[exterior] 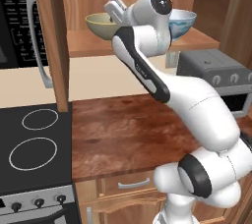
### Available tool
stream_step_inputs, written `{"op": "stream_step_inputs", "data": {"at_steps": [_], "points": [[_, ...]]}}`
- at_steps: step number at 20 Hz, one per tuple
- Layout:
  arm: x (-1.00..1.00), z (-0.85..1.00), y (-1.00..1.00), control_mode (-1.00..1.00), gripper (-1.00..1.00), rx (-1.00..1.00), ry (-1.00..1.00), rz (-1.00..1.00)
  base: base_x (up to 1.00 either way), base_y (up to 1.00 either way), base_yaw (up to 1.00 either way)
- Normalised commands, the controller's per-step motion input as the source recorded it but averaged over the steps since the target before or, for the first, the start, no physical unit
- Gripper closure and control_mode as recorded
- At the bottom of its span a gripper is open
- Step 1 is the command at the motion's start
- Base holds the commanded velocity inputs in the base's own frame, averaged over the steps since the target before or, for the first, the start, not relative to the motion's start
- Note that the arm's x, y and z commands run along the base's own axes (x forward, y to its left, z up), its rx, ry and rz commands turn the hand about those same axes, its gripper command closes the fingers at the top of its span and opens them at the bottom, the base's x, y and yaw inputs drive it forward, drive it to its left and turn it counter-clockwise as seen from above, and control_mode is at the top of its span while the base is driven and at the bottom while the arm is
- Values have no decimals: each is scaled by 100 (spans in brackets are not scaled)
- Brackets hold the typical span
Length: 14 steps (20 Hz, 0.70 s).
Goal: Open the cabinet. Pick the bowls from the counter and place them in the cabinet. Then close the cabinet.
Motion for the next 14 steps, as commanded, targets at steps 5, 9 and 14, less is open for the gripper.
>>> {"op": "stream_step_inputs", "data": {"at_steps": [5, 9, 14], "points": [[-84, 18, -23, -100, -100, 0, 12, 0, 0, 0, 0], [-77, 13, -36, -100, -100, 0, 14, 0, 0, 0, 0], [-69, 8, -39, -100, -100, 0, 12, 0, 0, 0, 0]]}}
